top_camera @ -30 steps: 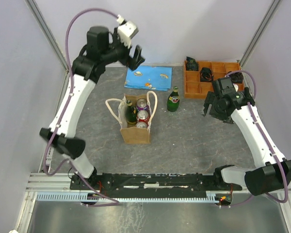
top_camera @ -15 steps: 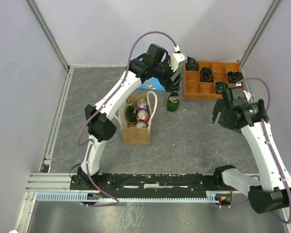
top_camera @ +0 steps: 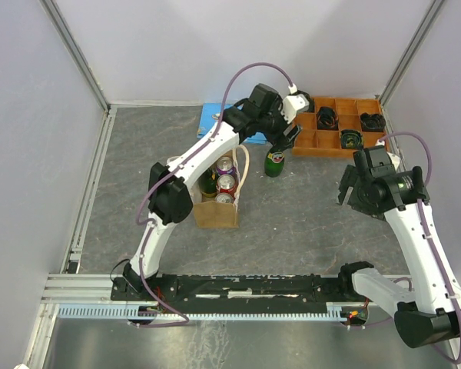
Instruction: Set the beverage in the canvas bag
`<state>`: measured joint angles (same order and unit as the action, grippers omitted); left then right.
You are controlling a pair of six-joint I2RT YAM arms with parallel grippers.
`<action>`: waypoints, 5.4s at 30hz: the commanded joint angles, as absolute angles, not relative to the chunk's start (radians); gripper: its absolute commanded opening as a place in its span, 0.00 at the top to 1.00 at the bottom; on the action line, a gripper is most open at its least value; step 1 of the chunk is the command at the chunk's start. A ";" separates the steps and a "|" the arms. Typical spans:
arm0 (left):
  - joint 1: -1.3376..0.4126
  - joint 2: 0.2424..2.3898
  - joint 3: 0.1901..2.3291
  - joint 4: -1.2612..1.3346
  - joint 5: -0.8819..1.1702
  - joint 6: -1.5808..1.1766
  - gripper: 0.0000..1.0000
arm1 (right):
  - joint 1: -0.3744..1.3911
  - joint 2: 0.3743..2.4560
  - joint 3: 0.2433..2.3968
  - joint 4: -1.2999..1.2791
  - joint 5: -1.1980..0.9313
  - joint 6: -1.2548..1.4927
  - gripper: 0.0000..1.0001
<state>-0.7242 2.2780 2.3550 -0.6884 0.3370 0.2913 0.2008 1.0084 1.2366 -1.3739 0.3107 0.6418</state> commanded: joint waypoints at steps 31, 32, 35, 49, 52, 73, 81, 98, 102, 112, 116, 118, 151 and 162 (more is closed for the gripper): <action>-0.736 2.000 1.396 0.545 0.197 -0.099 0.14 | 0.196 0.987 1.250 -1.445 0.315 0.658 0.02; -0.739 2.003 1.393 0.556 0.198 -0.099 0.15 | 0.196 0.986 1.250 -1.446 0.314 0.659 0.02; -0.744 2.015 1.381 0.596 0.193 -0.096 0.20 | 0.196 0.982 1.248 -1.449 0.313 0.664 0.02; -0.747 2.073 1.387 0.654 0.171 -0.099 0.30 | 0.196 0.982 1.262 -1.470 0.319 0.667 0.02; -0.747 2.081 1.388 0.666 0.167 -0.098 0.31 | 0.196 0.978 1.263 -1.474 0.319 0.669 0.02; -0.747 2.093 1.476 0.611 0.187 -0.042 0.97 | 0.196 0.955 1.281 -1.506 0.330 0.685 0.02; -0.748 1.980 1.596 0.512 0.250 -0.034 0.97 | 0.195 0.940 1.251 -1.471 0.318 0.686 0.01; -0.746 1.787 1.676 0.395 0.307 -0.061 0.97 | 0.196 0.954 1.193 -1.365 0.264 0.681 0.01; -0.747 1.721 1.688 0.367 0.307 -0.049 0.97 | 0.196 0.957 1.181 -1.345 0.254 0.681 0.01; -0.704 1.415 1.576 0.263 0.272 -0.021 0.97 | 0.196 0.975 1.147 -1.305 0.232 0.669 0.01; -0.691 1.299 1.545 0.178 0.245 -0.031 0.97 | 0.196 0.985 1.127 -1.286 0.220 0.666 0.01; -0.690 1.245 1.522 0.143 0.234 -0.031 0.97 | 0.196 0.991 1.115 -1.276 0.215 0.664 0.02; -0.537 0.962 0.977 0.111 0.098 -0.014 0.97 | 0.196 1.022 1.106 -1.272 0.206 0.654 0.03; -0.502 0.933 0.838 0.174 0.085 -0.100 0.97 | 0.196 1.041 1.116 -1.271 0.200 0.647 0.03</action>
<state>-0.5098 0.9852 0.8364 -0.0330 0.0826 -0.0299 0.2005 1.0378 1.0897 -1.2720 0.1913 0.6495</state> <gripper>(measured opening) 0.415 0.973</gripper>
